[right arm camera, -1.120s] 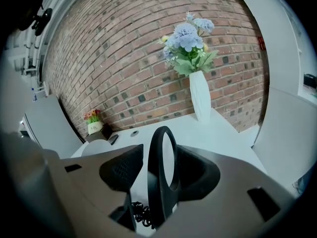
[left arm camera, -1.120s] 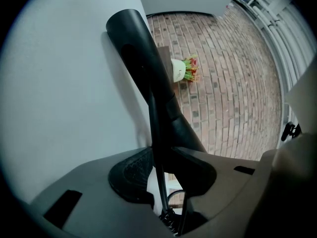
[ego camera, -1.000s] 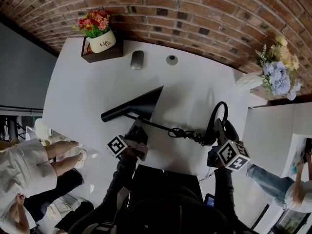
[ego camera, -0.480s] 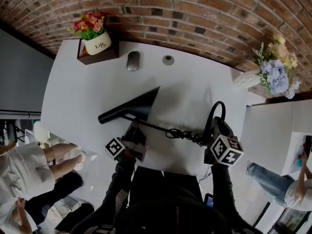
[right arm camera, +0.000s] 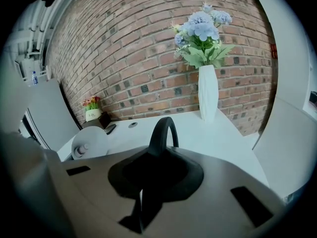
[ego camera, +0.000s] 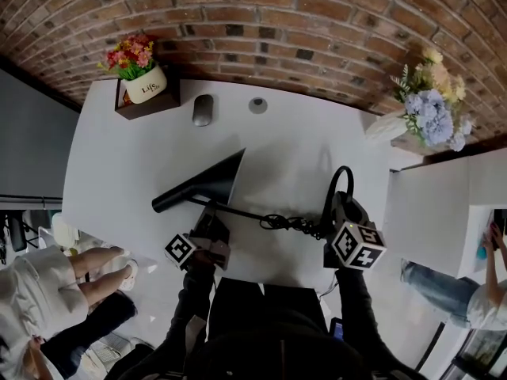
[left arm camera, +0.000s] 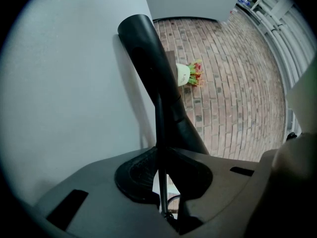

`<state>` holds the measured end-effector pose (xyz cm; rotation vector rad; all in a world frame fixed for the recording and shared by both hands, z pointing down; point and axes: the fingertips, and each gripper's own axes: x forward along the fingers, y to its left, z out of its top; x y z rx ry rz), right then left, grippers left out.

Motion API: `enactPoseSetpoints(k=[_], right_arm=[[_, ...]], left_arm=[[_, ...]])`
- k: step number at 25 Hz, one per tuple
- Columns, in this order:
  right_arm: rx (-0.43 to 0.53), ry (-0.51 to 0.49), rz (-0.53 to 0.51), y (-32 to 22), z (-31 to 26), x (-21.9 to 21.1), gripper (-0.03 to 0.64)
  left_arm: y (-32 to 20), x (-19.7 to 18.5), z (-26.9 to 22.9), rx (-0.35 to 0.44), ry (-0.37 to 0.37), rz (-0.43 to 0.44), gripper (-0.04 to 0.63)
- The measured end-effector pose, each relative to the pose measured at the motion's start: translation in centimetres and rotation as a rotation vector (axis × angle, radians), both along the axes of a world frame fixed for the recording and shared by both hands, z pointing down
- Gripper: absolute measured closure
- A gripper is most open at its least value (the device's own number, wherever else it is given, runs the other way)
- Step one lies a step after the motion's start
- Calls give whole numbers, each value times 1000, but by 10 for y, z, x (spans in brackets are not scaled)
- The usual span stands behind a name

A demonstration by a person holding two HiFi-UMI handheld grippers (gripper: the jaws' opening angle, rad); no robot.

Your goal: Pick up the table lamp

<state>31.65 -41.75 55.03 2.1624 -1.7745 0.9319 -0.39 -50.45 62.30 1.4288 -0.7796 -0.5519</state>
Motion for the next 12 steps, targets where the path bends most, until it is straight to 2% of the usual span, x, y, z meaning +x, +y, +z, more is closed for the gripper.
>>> enactPoseSetpoints(k=[7,12], right_arm=[[13,13,-4,7,-2,0,584],[21,-17,18,18,1,1,586]], left_arm=[[11,-1,1,-27,2,0,555],[13,-1,-7,-1,8,15,555]])
